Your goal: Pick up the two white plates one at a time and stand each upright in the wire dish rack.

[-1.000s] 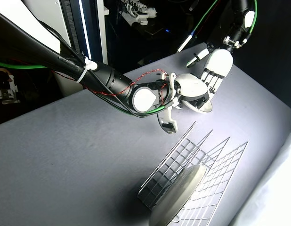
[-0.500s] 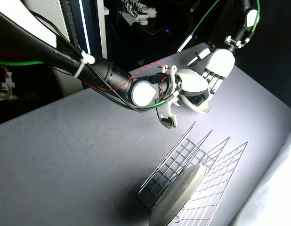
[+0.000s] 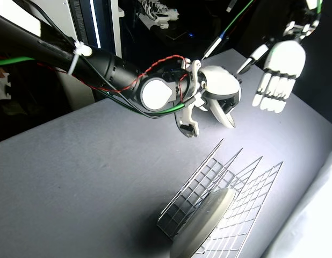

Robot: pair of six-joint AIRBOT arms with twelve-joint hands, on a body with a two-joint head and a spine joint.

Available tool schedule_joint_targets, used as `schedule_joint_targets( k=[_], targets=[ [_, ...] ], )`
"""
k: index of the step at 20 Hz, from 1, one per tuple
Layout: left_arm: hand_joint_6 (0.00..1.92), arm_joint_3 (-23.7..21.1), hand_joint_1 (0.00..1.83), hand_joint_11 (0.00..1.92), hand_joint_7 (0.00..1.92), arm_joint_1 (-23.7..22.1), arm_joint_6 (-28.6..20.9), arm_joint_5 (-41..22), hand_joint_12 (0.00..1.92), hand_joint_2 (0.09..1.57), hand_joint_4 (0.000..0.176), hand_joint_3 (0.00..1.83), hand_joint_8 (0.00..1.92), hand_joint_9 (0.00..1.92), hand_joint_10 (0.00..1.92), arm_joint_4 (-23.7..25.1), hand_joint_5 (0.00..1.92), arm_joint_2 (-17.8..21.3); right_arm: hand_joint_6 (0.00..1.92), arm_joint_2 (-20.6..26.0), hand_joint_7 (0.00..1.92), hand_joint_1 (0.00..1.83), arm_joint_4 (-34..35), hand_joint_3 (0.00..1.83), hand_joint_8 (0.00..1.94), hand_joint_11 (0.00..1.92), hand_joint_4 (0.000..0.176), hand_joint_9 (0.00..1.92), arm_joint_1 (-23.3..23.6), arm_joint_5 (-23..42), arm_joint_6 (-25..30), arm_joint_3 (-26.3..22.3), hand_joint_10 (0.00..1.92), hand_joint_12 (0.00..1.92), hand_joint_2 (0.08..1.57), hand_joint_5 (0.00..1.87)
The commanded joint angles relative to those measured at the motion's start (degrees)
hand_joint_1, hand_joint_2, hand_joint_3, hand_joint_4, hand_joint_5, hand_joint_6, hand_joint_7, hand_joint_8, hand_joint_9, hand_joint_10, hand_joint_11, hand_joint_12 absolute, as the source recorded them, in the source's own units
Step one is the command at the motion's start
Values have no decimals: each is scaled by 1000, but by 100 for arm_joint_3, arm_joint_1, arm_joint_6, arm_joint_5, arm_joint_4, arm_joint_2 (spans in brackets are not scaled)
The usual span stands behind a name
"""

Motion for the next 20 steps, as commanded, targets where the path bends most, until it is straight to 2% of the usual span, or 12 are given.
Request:
schedule_joint_targets(
  k=[1, 5, 11, 12, 13, 16, 17, 20],
  targets=[
    [0, 25, 0, 30, 0, -85, -45, -123, 52, 1146, 0, 3, 0, 12, 0, -343, 0, 69, 976, 43, 1037, 1384, 314, 0, 854, 882, 0, 990, 108, 649, 1, -82, 1129, 1220, 1093, 934],
    [0, -28, 0, 42, 10, -73, -75, -123, 59, 1147, 0, 2, 4, 25, 4, -174, 0, 84, 988, 237, 1019, 1382, 596, 0, 868, 867, 0, 975, 164, 703, 6, -297, 1135, 1214, 1096, 948],
    [1, -26, 0, 56, 16, 31, -73, -206, 67, 1152, 0, 3, 6, 32, 11, -175, 4, 90, 1016, 447, 1000, 1380, 1103, 0, 900, 881, 0, 962, 171, 705, 30, -527, 1110, 1169, 1099, 956],
    [0, -52, 0, 44, 13, 131, -73, -238, 62, 1152, 0, 3, 4, 23, 7, -176, 0, 90, 1009, 469, 968, 1467, 1207, 7, 905, 855, 0, 933, 183, 719, 33, -549, 1052, 1450, 1099, 930],
    [0, -67, 0, 32, 6, 200, -73, -238, 57, 1148, 0, 1, 1, 18, 4, -183, 0, 89, 1049, 498, 980, 1394, 1292, 1, 917, 844, 0, 936, 191, 719, 36, -579, 1121, 1285, 1107, 937],
    [0, -108, 0, 13, 0, 330, -71, -214, 49, 1141, 0, 0, 0, 0, 0, -214, 0, 67, 1011, 620, 1024, 1381, 1750, 0, 862, 876, 0, 965, 237, 718, 99, -731, 1108, 1180, 1095, 957],
    [1, -104, 0, 47, 6, 327, -58, -188, 64, 1127, 0, 0, 2, 22, 8, -253, 3, 66, 961, 666, 1020, 1470, 1873, 1, 822, 867, 0, 971, 252, 719, 118, -775, 1010, 1435, 1087, 950],
    [2, -44, 0, 65, 21, 263, -5, -133, 73, 1131, 0, 0, 4, 37, 8, -327, 13, 60, 977, 777, 996, 1492, 2281, 0, 846, 874, 0, 962, 282, 719, 141, -898, 989, 1489, 1090, 942]
  ],
)
